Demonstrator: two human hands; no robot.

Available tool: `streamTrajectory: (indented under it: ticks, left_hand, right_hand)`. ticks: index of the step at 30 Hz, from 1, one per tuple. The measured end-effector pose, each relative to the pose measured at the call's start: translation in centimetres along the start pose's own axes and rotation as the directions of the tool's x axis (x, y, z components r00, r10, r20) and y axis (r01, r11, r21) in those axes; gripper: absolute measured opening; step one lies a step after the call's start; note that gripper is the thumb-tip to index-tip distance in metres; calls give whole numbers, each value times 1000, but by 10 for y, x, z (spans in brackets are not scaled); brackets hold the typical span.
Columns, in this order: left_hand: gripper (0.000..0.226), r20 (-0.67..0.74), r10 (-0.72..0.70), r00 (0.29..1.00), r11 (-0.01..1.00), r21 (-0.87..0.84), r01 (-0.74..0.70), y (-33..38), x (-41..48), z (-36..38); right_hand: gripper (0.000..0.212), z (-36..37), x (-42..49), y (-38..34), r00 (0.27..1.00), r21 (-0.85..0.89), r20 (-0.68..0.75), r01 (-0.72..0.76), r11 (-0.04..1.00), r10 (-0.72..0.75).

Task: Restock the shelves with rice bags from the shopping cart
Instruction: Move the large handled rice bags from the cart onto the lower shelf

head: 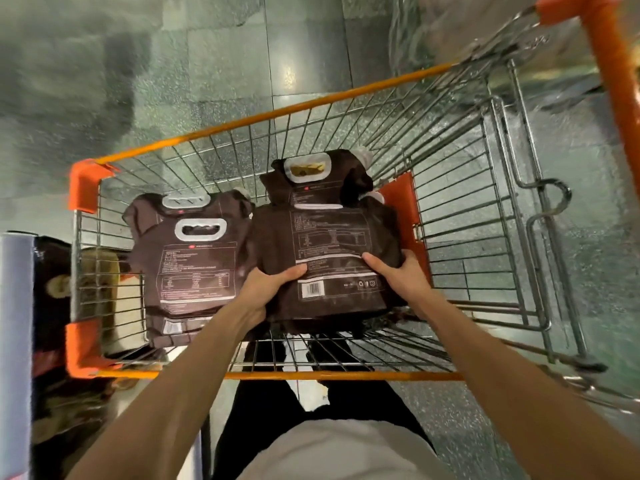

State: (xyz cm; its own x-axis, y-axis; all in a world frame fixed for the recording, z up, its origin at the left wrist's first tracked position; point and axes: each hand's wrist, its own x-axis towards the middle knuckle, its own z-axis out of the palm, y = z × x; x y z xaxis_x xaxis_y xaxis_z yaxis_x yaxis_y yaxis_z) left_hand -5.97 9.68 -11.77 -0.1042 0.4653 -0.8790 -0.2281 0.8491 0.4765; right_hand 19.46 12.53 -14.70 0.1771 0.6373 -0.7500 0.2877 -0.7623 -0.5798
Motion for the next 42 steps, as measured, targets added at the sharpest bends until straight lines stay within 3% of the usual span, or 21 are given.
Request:
streamTrajectory:
  ticks: [5, 9, 11, 14, 19, 21, 23, 25, 27, 31, 34, 38, 42]
  left_hand:
    - [40, -94, 157, 983, 980, 139, -143, 21, -35, -49]
    - [41, -260, 309, 915, 942, 218, -256, 34, -64, -99]
    - [37, -324, 345, 881, 926, 273, -262, 39, -80, -125]
    - [30, -362, 411, 836, 895, 336, -295, 38, -97, -157]
    - [52, -382, 465, 799, 832, 496, -247, 25, -112, -182]
    - [45, -360, 466, 808, 823, 512, -246, 20, -112, -186]
    - [32, -326, 450, 831, 831, 493, -257, 19, -114, -184]
    - [36, -316, 469, 825, 809, 529, -257, 18, -110, -182]
    - [40, -308, 479, 822, 793, 553, -255, 22, -113, -177]
    - [58, -205, 450, 869, 836, 439, -329, 21, -114, -165]
    - [46, -139, 472, 870, 845, 354, -402, 16, -115, -144]
    - [56, -41, 444, 895, 872, 251, -421, 8, -106, -107]
    - [42, 151, 296, 943, 883, 335, -330, -8, -84, -78]
  right_hand:
    - [84, 45, -20, -22, 989, 77, 126, 67, 995, -76]
    - [72, 97, -34, -51, 956, 28, 263, 125, 992, -128]
    - [71, 129, -43, -61, 934, 8, 336, 127, 992, -122]
    - [86, 165, -54, -66, 885, -35, 459, 102, 994, -74]
    - [88, 198, -70, -53, 812, -131, 582, 147, 980, -44]
    - [89, 199, -72, -51, 793, -138, 608, 144, 980, -31]
    - [65, 195, -71, -50, 813, -137, 579, 165, 977, -56]
    - [48, 188, -70, -49, 832, -100, 549, 157, 983, -77]
    - [43, 180, -75, -51, 824, -20, 563, 93, 995, -66]
    - [43, 161, -95, -60, 781, 132, 618, 12, 991, -91]
    - [35, 147, -115, -66, 755, 172, 647, -9, 985, -107]
    - [77, 125, -119, -55, 731, 203, 658, 59, 977, -180]
    - [76, 87, -111, -41, 839, 221, 507, 94, 971, -197]
